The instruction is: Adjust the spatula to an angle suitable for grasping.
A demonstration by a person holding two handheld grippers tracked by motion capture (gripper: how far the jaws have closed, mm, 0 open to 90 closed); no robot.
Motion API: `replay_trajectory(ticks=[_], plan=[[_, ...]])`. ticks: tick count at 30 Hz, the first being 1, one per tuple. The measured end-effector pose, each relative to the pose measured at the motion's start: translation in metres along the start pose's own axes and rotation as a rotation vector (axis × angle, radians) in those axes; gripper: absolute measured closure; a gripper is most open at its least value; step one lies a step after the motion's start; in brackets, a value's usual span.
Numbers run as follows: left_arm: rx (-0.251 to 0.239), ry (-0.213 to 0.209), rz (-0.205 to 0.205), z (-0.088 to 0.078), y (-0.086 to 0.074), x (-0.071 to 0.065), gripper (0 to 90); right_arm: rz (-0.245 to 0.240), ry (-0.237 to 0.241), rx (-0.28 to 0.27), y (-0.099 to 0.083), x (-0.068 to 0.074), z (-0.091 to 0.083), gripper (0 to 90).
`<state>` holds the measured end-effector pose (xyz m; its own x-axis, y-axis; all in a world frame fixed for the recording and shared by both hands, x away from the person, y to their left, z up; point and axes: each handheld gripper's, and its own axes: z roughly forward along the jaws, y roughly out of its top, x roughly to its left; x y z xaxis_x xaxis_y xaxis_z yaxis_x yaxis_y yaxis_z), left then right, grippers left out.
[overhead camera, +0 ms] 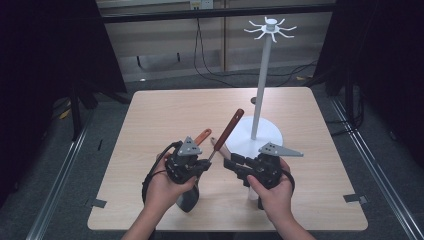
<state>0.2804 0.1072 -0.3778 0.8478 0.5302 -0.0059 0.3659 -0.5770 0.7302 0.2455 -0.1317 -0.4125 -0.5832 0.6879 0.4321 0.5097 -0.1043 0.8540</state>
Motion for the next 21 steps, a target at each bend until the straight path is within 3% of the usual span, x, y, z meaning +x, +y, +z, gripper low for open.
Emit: replay_trajectory(ticks=[2,6,7,14,17,21], plan=[[-0.031,0.007,0.003,0.001,0.002,-0.005,84.7,0.001,-0.006,-0.019,-0.001,0.005,0.005,61.3],[-0.017,0.012,0.007,0.001,0.004,-0.008,84.7,-0.003,-0.013,-0.070,-0.001,0.012,0.009,65.1],[-0.036,0.012,0.006,0.003,0.003,-0.008,84.8,-0.008,-0.014,-0.078,0.000,0.014,0.010,65.4],[-0.062,0.015,0.008,0.006,0.003,-0.012,84.7,0.054,-0.010,-0.096,0.002,0.014,0.016,71.6],[-0.084,0.020,-0.001,0.007,0.003,-0.015,84.7,0.067,0.000,-0.106,0.001,0.015,0.018,75.8],[-0.097,0.025,0.004,0.007,0.003,-0.017,84.7,0.052,-0.025,-0.143,0.002,0.019,0.018,80.1]])
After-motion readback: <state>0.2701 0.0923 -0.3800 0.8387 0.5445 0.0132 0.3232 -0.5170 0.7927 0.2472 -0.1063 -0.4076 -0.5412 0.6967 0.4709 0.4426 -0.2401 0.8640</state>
